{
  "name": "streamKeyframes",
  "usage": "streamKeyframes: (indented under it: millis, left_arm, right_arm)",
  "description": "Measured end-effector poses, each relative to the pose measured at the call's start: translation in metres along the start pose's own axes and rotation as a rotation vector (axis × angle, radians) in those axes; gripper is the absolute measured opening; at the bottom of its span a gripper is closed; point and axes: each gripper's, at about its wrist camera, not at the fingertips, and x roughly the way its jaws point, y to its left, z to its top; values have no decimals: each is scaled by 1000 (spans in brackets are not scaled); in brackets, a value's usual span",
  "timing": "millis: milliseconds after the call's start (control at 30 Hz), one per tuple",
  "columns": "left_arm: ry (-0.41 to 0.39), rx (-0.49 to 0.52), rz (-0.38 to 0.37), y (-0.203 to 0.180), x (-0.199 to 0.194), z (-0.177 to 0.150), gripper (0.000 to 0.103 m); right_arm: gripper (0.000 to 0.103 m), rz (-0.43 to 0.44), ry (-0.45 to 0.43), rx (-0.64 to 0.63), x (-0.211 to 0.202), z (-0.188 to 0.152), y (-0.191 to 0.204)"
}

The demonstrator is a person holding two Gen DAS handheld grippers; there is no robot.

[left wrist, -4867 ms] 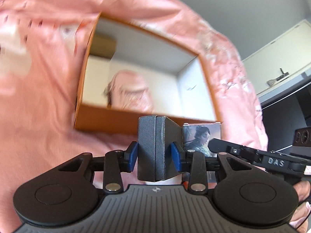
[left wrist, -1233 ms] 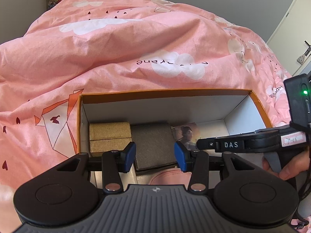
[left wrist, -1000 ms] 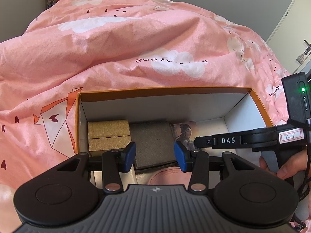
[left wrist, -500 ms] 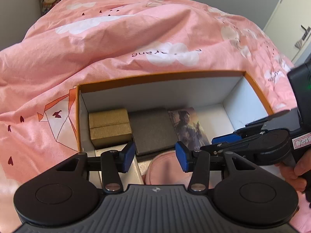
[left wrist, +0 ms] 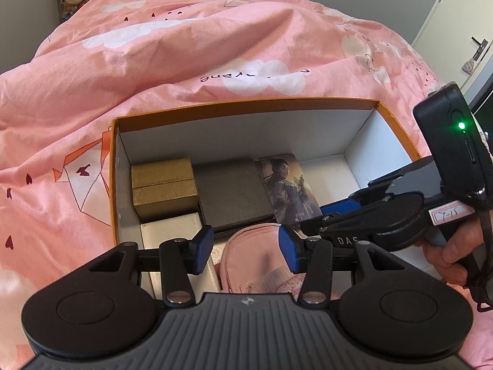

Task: Organize objects
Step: 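Move both tools out of the box toward the plush toys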

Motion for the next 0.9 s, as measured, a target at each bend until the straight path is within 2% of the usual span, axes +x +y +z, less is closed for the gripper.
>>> streamKeyframes:
  millis: [167,233,333,433,533,667,900]
  left_arm:
    - [-41,31,-1,-10,-19,-5,55]
    - [-71,38,-10,-15,-34,-8,55]
    - [-114,52,-41,-23,-56,-17,55]
    - [-124,55,-74,-32,-74,-30,55]
    - [-104,18,-121,-38,-86,-46,55]
    - [-65,-8,-162,-46,-91,-73,55]
    - [58,15,-191,-62,-71,-113,53]
  right_arm:
    - [28,7,-39,20,-20,-7,-5]
    - [30,25,-86,27,-40,-14,-6]
    - [42,66,-171,37,-73,-34,-1]
    - [42,76,-251,51,-103,-56,10]
    - [42,87,-333,86,-130,-85,13]
    - [42,86,-392,141,-150,-130,20]
    - [41,-8,-366,182,-147,-194,42]
